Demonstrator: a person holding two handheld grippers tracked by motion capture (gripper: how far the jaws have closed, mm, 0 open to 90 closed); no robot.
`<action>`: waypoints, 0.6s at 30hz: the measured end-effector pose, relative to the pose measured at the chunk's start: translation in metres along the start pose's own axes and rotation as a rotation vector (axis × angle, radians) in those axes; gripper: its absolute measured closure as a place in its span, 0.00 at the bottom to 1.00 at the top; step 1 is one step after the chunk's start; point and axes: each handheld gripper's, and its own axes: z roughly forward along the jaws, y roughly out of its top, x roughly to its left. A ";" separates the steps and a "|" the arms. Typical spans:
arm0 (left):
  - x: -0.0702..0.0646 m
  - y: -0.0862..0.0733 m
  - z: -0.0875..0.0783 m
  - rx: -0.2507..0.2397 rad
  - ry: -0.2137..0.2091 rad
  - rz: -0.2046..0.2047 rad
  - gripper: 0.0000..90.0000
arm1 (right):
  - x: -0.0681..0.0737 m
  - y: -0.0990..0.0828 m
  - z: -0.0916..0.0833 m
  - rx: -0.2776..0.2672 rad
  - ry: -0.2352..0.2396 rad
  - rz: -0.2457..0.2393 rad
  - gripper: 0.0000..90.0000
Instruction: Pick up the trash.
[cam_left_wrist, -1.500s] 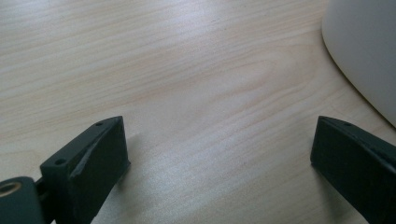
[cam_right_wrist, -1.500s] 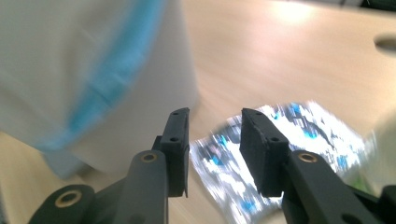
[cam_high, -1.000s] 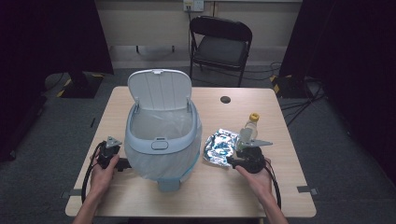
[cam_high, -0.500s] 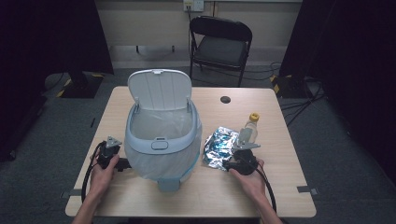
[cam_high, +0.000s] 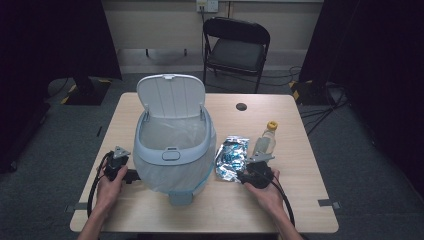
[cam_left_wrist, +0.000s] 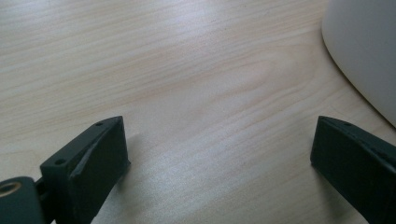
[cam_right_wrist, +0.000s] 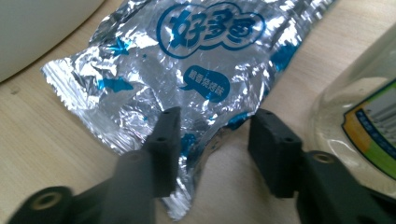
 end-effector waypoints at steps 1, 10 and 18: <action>0.000 0.000 0.000 0.000 0.000 0.001 0.04 | 0.001 0.000 0.000 -0.001 0.001 -0.005 0.69; 0.000 0.000 0.000 0.000 -0.001 -0.001 0.04 | 0.002 0.002 0.002 -0.006 0.014 0.021 0.97; 0.000 0.000 0.000 0.000 -0.001 -0.001 0.04 | -0.004 0.003 0.002 -0.007 0.024 0.055 1.00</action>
